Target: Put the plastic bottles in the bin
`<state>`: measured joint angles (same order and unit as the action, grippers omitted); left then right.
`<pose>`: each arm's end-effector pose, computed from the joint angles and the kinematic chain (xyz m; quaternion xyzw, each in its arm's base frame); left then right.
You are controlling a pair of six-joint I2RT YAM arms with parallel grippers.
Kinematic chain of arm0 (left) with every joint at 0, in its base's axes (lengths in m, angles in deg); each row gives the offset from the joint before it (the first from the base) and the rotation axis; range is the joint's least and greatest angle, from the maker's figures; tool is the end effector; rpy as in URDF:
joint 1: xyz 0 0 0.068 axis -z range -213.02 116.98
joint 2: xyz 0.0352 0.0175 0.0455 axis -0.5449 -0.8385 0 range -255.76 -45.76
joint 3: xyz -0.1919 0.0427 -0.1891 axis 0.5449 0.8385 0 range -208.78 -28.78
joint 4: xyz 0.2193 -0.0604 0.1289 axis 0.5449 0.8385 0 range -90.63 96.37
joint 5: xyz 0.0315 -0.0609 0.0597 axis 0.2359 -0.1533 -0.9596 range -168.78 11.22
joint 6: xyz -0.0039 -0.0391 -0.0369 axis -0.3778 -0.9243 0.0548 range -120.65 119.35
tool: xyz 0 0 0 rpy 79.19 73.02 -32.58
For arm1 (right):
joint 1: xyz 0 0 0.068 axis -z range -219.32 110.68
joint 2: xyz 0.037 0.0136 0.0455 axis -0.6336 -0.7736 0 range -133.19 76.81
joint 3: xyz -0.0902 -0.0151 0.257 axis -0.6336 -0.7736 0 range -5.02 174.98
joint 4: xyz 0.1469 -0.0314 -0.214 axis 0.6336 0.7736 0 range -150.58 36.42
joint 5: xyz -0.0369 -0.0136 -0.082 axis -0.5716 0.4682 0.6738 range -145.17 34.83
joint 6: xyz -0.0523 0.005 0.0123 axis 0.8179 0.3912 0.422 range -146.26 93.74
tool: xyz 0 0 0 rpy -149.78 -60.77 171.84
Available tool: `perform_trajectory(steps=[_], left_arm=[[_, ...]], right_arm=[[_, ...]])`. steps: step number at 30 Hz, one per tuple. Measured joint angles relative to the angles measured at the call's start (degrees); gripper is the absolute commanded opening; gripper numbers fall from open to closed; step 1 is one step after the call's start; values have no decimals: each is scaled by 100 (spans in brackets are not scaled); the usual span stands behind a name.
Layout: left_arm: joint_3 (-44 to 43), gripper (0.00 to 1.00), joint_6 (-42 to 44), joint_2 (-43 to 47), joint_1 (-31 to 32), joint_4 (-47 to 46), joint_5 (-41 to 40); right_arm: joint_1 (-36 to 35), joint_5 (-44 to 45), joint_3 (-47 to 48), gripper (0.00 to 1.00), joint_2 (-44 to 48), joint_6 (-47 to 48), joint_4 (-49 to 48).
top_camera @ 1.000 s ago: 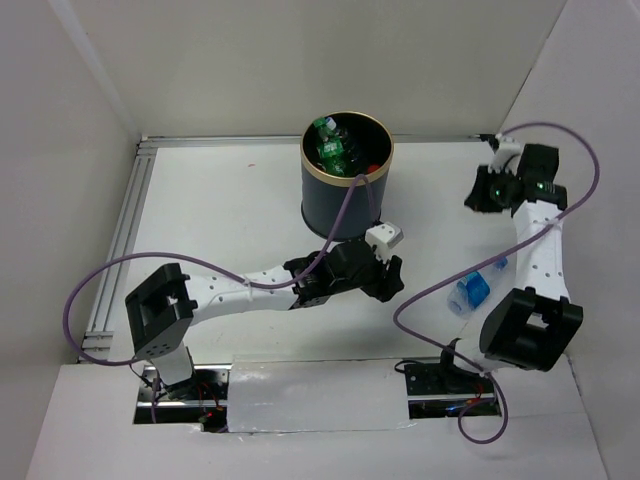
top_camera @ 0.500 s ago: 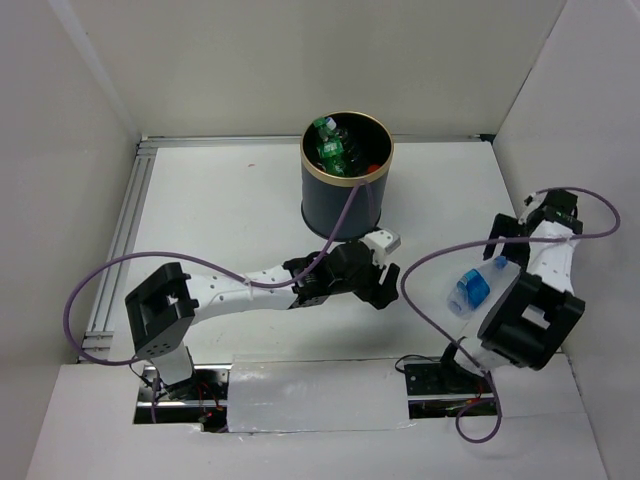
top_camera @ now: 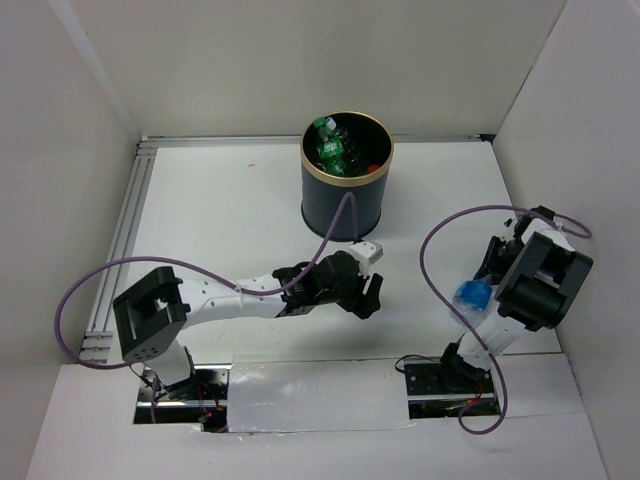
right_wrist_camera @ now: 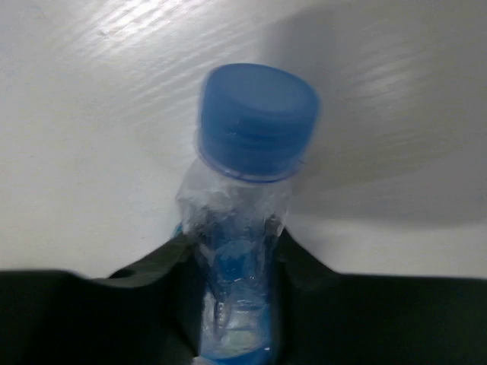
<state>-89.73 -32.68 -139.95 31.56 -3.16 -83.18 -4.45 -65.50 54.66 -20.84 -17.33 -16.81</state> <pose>0.1619 -0.3341 0.2367 0.2251 0.8390 -0.3468 0.3537 0.2505 -0.1668 0.1637 0.2166 0.9695 0.0565 0.1001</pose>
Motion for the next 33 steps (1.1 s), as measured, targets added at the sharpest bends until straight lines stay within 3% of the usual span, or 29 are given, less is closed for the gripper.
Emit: perform_trajectory(steps=[1, 2, 3, 7, 11, 14, 17, 22, 28, 29, 32, 33], left_arm=[[59, 75, -2, 66, 0, -2, -26], [111, 75, -7, 146, 0, 0, -46], [195, 74, -15, 321, 0, 0, -101], [332, 74, -22, 691, 0, -7, -170], [529, 74, -98, 1318, 28, 9, -323], [684, 74, -116, 1838, 63, -2, -520], [949, 74, -129, 2361, 76, 4, -800], [1646, 75, -310, 3233, 76, 105, -1272], [2245, 75, -601, 4006, 85, 424, -1661], [2299, 77, -643, 4129, 90, 461, -1727], [2389, 82, -745, 4413, 114, 595, -1867], [2389, 89, -750, 4465, 116, 643, -1904]], right_arm=[[-20, -114, 2, 17, 7, 9, 9], [-57, -251, 13, 4, 24, 74, 26], [-120, -426, 57, 0, 52, 179, 81], [-466, -1349, 664, 0, 361, 793, 487], [-846, -2706, 2149, 0, 846, 1652, 697], [-1123, -3676, 3034, 0, 1266, 1840, 240], [-1635, -4422, 3399, 0, 1663, 1587, -835], [-3088, -4710, 4214, 4, 1300, 1165, -2151], [-4465, -4127, 4870, 6, 50, 1016, -2806], [-4586, -3936, 4924, 9, -170, 1049, -2824], [-4857, -3366, 4988, 75, -684, 1305, -2702], [-4922, -3180, 5018, 98, -828, 1432, -2586]])
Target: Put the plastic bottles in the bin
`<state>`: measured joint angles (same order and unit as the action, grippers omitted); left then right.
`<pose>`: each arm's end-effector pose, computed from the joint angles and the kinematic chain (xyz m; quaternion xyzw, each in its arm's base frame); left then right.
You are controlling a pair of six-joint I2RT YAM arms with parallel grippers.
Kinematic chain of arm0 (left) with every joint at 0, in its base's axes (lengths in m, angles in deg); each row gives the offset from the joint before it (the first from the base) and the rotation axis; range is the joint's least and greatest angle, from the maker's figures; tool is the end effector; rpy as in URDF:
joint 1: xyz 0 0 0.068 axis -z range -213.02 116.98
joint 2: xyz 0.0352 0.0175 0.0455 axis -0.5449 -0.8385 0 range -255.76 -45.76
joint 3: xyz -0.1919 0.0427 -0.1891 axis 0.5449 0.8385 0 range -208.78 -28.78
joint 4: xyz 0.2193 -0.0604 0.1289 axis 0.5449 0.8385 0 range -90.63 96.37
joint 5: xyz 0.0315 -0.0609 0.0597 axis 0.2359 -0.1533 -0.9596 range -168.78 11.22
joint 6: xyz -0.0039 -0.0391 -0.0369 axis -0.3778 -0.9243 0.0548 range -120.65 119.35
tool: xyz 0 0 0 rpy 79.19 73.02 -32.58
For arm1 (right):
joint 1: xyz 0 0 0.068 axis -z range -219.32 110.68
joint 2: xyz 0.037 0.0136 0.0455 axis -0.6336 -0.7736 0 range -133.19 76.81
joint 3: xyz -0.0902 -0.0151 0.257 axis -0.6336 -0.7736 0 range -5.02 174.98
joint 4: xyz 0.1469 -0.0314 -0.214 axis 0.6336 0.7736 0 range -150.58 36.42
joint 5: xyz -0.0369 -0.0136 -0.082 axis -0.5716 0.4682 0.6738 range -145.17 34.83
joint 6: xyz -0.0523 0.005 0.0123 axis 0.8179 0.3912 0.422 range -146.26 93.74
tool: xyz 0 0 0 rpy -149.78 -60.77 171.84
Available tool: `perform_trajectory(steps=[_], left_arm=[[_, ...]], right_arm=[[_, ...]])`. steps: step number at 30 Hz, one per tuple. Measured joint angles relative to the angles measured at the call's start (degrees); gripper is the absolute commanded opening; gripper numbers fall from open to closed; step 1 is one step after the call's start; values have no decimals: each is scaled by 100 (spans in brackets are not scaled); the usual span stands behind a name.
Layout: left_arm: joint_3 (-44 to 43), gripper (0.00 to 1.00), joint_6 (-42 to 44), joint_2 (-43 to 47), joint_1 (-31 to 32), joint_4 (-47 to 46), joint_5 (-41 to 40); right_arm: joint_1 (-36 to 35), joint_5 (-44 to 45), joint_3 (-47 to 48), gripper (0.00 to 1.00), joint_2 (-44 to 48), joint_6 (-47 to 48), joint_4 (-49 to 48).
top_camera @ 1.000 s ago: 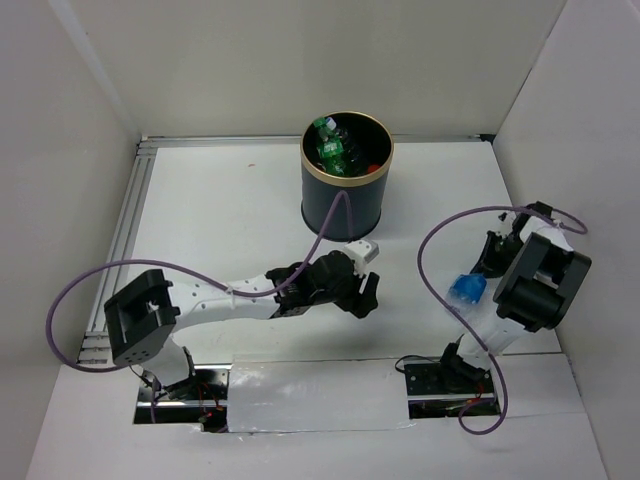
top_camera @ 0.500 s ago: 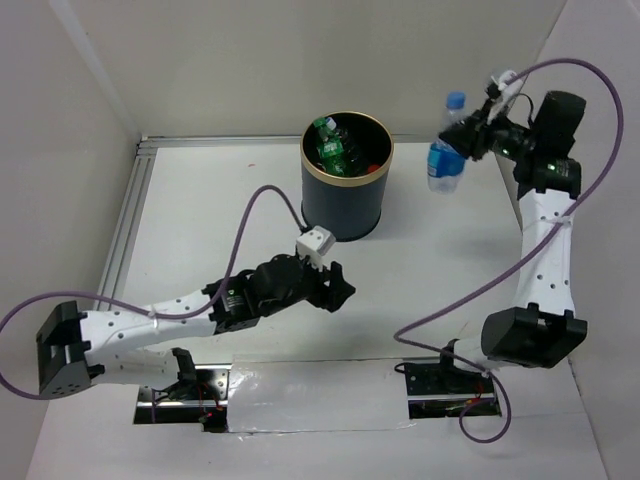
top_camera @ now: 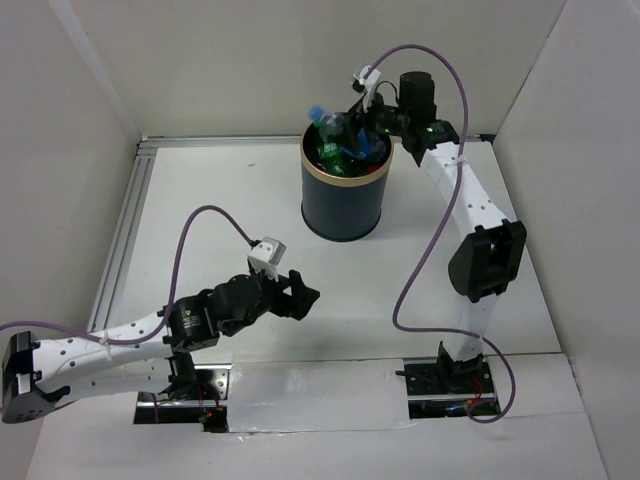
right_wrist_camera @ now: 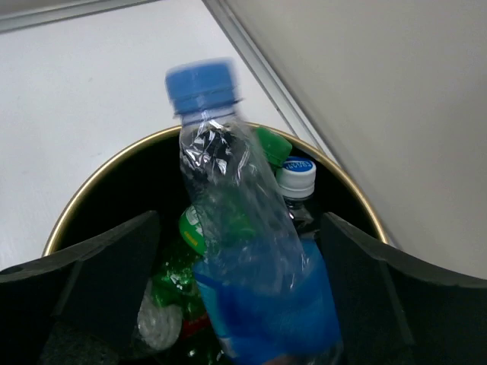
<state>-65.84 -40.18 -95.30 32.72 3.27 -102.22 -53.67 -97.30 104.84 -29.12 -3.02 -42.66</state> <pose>0.0964 -0.1794 0.2899 0.0592 0.7912 -0.3675 0.4853 0.4109 0.1298 0.4197 -0.4464 0.6247 0.2378 0.5949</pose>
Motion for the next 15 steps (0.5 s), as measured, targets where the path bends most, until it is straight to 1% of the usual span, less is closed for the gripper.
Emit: perform_trajectory(steps=[1, 2, 4, 6, 9, 12, 15], left_arm=[[0, 98, -2, 39, 2, 42, -46], [0, 100, -11, 74, 4, 87, -87], [0, 100, -87, 120, 7, 173, -166], [0, 100, -111, 131, 9, 247, -249], [-11, 100, -101, 122, 9, 315, -374], [-162, 100, -52, -17, 9, 382, -494], [-354, 100, 55, -170, 9, 385, -586]], right_arm=[[-35, 146, 66, 100, -133, 92, 146], [-55, 267, 179, 100, -256, 212, 319], [-35, 428, 601, 100, -448, 330, 831], [44, 570, 964, 100, -494, 212, 1093], [282, 807, 1255, 100, -267, -149, 1167], [595, 1298, 935, 100, 380, -612, 1180], [831, 2190, -55, 100, 1427, -1051, 1150]])
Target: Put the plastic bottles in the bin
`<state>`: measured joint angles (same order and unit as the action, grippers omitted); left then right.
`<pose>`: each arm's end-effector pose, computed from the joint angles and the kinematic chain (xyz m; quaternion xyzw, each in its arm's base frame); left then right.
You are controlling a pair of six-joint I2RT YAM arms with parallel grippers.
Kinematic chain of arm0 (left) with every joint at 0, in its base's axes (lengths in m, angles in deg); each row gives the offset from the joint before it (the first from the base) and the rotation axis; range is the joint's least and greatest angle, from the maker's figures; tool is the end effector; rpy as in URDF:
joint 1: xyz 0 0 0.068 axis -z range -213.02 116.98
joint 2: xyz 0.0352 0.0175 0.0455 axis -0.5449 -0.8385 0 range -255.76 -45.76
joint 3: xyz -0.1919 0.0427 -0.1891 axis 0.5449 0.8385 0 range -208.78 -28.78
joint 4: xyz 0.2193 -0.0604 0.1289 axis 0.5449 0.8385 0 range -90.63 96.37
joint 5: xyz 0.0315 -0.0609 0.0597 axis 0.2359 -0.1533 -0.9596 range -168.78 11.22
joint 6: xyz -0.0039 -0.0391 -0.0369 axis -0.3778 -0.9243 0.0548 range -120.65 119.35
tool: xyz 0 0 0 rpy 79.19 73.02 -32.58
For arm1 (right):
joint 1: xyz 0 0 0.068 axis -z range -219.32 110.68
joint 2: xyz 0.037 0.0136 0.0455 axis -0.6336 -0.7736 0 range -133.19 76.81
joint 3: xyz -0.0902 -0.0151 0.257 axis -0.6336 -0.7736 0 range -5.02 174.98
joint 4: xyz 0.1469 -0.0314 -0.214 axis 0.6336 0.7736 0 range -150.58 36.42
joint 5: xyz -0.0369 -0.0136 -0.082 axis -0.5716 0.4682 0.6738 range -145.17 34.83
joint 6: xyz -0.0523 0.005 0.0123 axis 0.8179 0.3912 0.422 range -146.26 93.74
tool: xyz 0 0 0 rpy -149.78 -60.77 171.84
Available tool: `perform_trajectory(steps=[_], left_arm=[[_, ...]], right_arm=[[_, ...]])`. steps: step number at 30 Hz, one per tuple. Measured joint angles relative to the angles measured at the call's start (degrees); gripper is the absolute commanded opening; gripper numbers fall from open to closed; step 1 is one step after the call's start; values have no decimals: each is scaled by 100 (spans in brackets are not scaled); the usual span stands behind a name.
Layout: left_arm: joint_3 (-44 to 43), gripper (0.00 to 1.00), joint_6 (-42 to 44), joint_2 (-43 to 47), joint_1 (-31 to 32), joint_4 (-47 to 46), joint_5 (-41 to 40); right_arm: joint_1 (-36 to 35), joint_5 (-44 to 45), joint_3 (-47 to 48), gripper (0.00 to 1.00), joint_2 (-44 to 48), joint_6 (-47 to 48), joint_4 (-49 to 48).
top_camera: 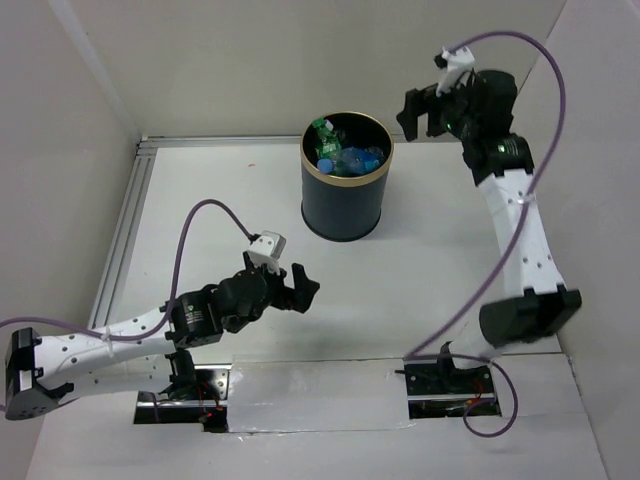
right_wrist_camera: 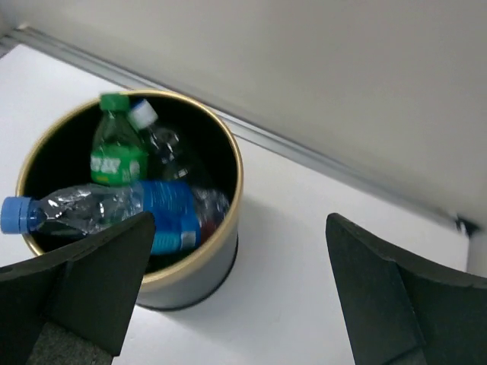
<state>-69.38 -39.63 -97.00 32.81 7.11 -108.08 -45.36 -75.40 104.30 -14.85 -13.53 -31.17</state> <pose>0.1004 -0.1810 0.3000 0.0382 0.7976 -0.3233 0.5079 0.3449 0.0489 0.4870 -0.2339 0.7354 0.0997 0.6281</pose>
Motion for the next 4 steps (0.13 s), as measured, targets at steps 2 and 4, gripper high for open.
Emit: perform_trajectory(steps=[2, 4], left_arm=[[-61, 100, 13, -31, 0, -9, -70], [-81, 100, 24, -37, 0, -15, -140]], right_arm=[[0, 542, -946, 100, 785, -208, -74], [-17, 935, -2052, 100, 1574, -365, -118]])
